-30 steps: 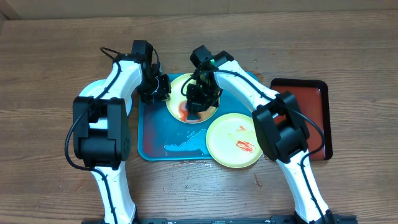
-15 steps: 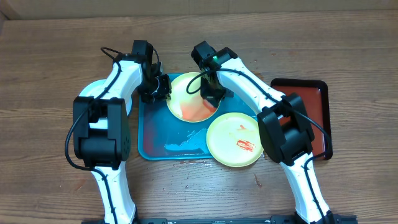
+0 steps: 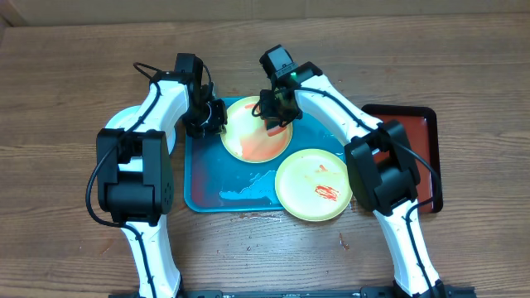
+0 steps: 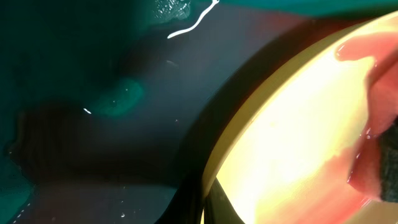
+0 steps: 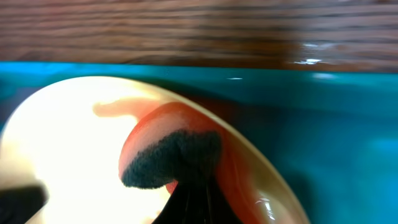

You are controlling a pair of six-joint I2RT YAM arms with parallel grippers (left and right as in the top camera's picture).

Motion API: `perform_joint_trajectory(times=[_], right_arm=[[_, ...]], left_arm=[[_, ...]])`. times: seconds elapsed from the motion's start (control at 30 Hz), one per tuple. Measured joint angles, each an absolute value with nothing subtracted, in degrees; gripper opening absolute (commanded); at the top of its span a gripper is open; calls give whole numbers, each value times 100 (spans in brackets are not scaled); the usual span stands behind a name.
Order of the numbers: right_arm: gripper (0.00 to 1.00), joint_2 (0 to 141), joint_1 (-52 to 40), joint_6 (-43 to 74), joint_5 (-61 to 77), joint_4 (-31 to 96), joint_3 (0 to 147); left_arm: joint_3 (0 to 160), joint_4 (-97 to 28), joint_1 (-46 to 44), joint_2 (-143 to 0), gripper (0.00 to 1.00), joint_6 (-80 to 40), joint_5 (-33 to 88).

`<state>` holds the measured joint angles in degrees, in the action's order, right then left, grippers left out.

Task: Clean dirty plates on tray and stack at the side
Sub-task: 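Keep scrubbing the yellow plate's center with the sponge in right gripper, then lift the yellow plate with the left gripper, raise the sponge away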

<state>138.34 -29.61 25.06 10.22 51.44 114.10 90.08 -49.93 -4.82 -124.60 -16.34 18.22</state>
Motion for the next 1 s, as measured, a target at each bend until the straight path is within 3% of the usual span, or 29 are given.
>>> perform_joint_trajectory(times=[0.3, 0.6, 0.8, 1.0], right_arm=[[4, 14049, -2950, 1977, 2781, 5004, 11432], [4, 14116, -3162, 1653, 3566, 5977, 11445], [4, 13957, -3168, 1691, 2808, 6560, 11480], [4, 13570, -3186, 2211, 727, 7129, 11478]], left_arm=[[9008, -4993, -478, -12460, 4, -1632, 1802], [9008, -4991, -478, -12460, 4, -1632, 1802], [9008, -4991, -478, -12460, 4, -1632, 1804], [9008, -4987, -478, -12460, 4, -1627, 1809]])
